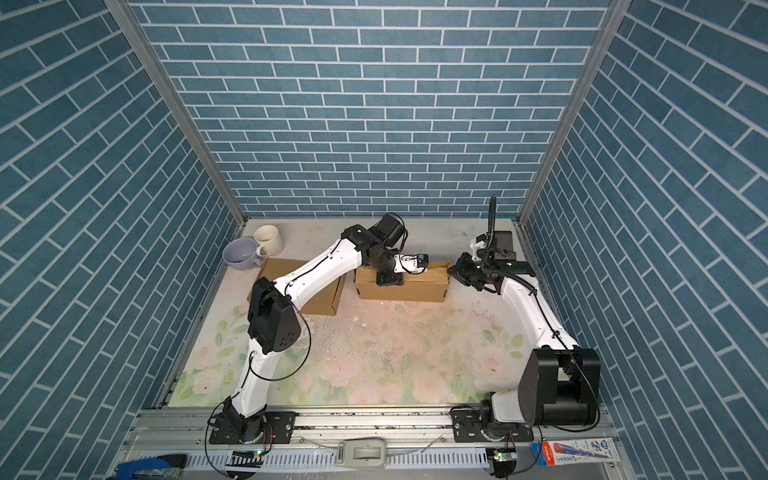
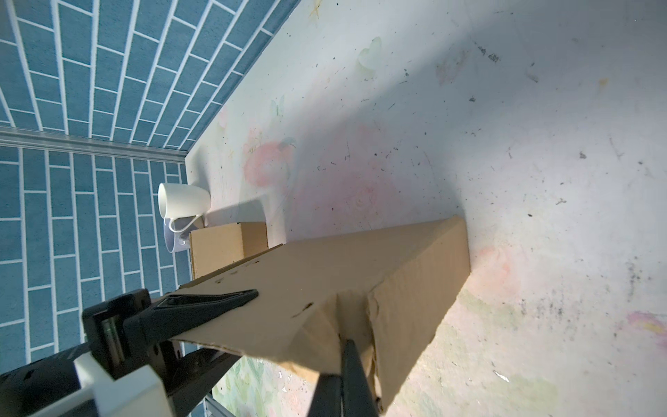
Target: Fold the paper box
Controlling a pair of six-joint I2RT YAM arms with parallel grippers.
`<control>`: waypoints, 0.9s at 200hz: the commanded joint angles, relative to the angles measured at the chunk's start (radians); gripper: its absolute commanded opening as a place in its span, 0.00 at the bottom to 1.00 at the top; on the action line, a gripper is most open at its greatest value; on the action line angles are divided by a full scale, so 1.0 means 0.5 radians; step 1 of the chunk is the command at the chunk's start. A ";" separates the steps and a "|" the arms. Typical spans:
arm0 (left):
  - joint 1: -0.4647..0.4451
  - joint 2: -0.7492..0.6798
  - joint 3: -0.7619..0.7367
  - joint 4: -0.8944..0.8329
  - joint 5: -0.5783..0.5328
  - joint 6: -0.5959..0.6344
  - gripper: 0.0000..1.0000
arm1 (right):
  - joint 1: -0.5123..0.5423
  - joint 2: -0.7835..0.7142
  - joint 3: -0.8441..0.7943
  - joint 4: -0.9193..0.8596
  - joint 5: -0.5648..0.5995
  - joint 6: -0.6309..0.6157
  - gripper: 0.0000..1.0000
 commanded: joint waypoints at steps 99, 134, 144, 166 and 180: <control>0.004 0.187 0.054 -0.176 0.054 -0.031 0.37 | 0.105 0.132 0.142 -0.443 0.567 -0.331 0.00; 0.005 0.182 0.052 -0.175 0.039 -0.029 0.38 | 0.136 0.147 0.137 -0.428 0.598 -0.314 0.00; 0.007 0.178 0.057 -0.167 0.031 -0.032 0.39 | 0.144 0.146 0.125 -0.401 0.557 -0.281 0.00; 0.011 0.178 0.080 -0.167 0.046 -0.028 0.38 | 0.146 0.096 0.116 -0.297 0.404 -0.159 0.00; 0.009 0.187 0.081 -0.174 0.054 -0.019 0.37 | 0.140 0.067 0.146 -0.238 0.297 -0.086 0.00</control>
